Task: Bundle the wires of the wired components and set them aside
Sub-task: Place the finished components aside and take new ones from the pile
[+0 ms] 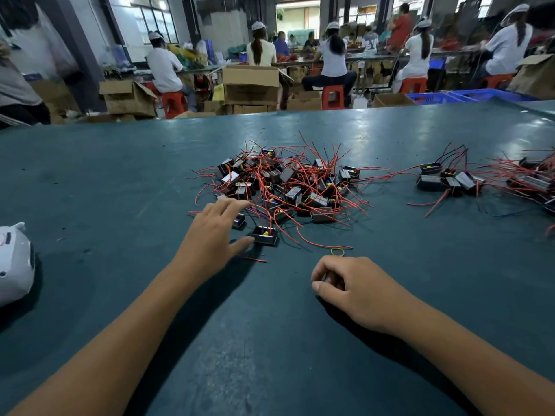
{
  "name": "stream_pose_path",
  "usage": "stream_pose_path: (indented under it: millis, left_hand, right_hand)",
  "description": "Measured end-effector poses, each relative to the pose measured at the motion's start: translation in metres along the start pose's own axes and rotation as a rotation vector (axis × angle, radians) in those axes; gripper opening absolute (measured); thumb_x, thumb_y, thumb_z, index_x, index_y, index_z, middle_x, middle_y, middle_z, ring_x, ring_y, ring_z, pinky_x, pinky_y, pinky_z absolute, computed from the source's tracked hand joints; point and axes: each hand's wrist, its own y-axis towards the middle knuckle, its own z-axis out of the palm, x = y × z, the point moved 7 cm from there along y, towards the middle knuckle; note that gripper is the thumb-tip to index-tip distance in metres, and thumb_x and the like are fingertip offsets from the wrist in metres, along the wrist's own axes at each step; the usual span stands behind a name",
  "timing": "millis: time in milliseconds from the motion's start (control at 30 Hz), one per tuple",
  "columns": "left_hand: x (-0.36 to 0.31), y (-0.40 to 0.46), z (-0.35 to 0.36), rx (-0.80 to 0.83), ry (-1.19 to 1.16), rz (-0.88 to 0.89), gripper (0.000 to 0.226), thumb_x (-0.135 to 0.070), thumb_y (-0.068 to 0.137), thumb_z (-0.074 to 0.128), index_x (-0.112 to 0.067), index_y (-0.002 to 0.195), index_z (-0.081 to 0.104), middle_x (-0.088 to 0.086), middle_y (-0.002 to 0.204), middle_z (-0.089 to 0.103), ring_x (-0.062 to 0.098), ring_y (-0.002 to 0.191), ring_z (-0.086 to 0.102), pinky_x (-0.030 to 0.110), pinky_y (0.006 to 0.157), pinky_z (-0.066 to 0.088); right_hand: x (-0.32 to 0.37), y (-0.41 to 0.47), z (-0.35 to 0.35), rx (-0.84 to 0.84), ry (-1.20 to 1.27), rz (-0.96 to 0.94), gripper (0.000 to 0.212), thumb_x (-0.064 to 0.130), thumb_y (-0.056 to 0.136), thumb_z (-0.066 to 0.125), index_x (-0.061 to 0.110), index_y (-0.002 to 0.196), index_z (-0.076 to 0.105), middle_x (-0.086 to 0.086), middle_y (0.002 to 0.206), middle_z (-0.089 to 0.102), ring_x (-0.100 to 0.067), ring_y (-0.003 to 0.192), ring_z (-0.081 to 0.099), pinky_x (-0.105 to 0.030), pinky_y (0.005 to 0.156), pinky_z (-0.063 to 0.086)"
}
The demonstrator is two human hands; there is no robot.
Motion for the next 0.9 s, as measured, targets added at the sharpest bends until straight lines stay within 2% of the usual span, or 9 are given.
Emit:
stream_pose_path:
  millis: [67, 133, 233, 300, 433, 600, 700, 800, 900]
  left_hand:
    - [-0.006, -0.001, -0.005, -0.105, -0.066, -0.022, 0.051, -0.027, 0.083, 0.08, -0.012, 0.124, 0.053, 0.005, 0.117, 0.058, 0.027, 0.107, 0.053, 0.04, 0.094, 0.043]
    - [-0.011, -0.003, -0.012, -0.206, -0.097, -0.056, 0.043, -0.023, 0.08, 0.082, -0.013, 0.109, 0.051, 0.001, 0.099, 0.056, 0.024, 0.091, 0.053, 0.039, 0.082, 0.045]
    - [-0.022, -0.008, -0.021, -0.298, -0.078, -0.013, 0.04, -0.018, 0.077, 0.082, -0.012, 0.103, 0.053, -0.009, 0.081, 0.044, 0.019, 0.07, 0.045, 0.033, 0.06, 0.04]
    - [-0.024, -0.007, -0.015, -0.222, -0.054, 0.009, 0.034, -0.024, 0.081, 0.079, -0.017, 0.106, 0.057, -0.014, 0.069, 0.037, 0.017, 0.064, 0.043, 0.027, 0.052, 0.032]
    - [-0.017, -0.005, 0.013, -0.011, -0.052, -0.046, 0.033, -0.034, 0.091, 0.069, -0.026, 0.122, 0.061, -0.013, 0.073, 0.041, 0.016, 0.076, 0.049, 0.03, 0.062, 0.037]
    - [-0.013, -0.003, 0.023, 0.064, -0.115, -0.049, 0.029, -0.036, 0.092, 0.067, -0.036, 0.121, 0.064, -0.012, 0.08, 0.053, 0.01, 0.076, 0.05, 0.03, 0.064, 0.043]
    - [-0.014, -0.005, 0.024, 0.048, -0.137, -0.064, 0.022, -0.036, 0.09, 0.068, -0.036, 0.111, 0.06, -0.01, 0.076, 0.054, 0.012, 0.074, 0.053, 0.029, 0.06, 0.04]
    - [-0.019, -0.003, 0.012, -0.076, -0.153, -0.041, 0.021, -0.031, 0.088, 0.071, -0.03, 0.095, 0.051, -0.008, 0.071, 0.053, 0.01, 0.064, 0.051, 0.031, 0.055, 0.042]
    - [-0.024, -0.004, 0.004, -0.14, -0.131, 0.004, 0.017, -0.028, 0.088, 0.071, -0.034, 0.094, 0.057, -0.009, 0.07, 0.051, 0.01, 0.064, 0.05, 0.03, 0.056, 0.043]
  right_hand:
    - [0.001, 0.0, 0.0, -0.001, -0.005, -0.002, 0.006, 0.033, 0.092, 0.061, 0.03, 0.087, 0.062, 0.01, 0.072, 0.064, -0.005, 0.069, 0.056, -0.027, 0.066, 0.047]
    - [0.001, 0.0, 0.0, -0.004, -0.009, -0.004, 0.006, 0.033, 0.092, 0.061, 0.029, 0.087, 0.062, 0.01, 0.072, 0.063, -0.005, 0.068, 0.056, -0.027, 0.065, 0.046]
    - [0.002, 0.001, 0.0, -0.002, -0.013, -0.003, 0.006, 0.034, 0.092, 0.061, 0.03, 0.088, 0.062, 0.01, 0.071, 0.062, -0.004, 0.067, 0.056, -0.024, 0.064, 0.045]
    - [0.002, 0.0, 0.0, 0.001, -0.018, 0.001, 0.006, 0.034, 0.092, 0.06, 0.03, 0.088, 0.062, 0.009, 0.072, 0.063, -0.004, 0.068, 0.056, -0.023, 0.063, 0.044]
    - [0.003, 0.0, -0.001, 0.0, -0.016, -0.005, 0.006, 0.034, 0.092, 0.061, 0.03, 0.087, 0.062, 0.009, 0.071, 0.063, -0.003, 0.066, 0.055, -0.022, 0.062, 0.043]
    - [0.003, 0.0, -0.001, 0.002, -0.018, -0.007, 0.007, 0.034, 0.092, 0.061, 0.029, 0.087, 0.061, 0.008, 0.072, 0.064, -0.005, 0.067, 0.056, -0.028, 0.066, 0.047]
    - [0.004, -0.001, -0.001, 0.002, -0.012, -0.011, 0.007, 0.034, 0.092, 0.061, 0.029, 0.087, 0.061, 0.008, 0.073, 0.064, -0.005, 0.067, 0.056, -0.03, 0.067, 0.048]
    - [0.004, -0.001, -0.002, 0.005, -0.009, -0.012, 0.006, 0.033, 0.092, 0.061, 0.029, 0.088, 0.061, 0.006, 0.073, 0.064, -0.005, 0.065, 0.055, -0.03, 0.066, 0.048]
    - [0.003, -0.001, -0.002, 0.006, -0.012, -0.011, 0.006, 0.033, 0.092, 0.06, 0.028, 0.089, 0.062, 0.005, 0.074, 0.065, -0.006, 0.064, 0.054, -0.03, 0.066, 0.047]
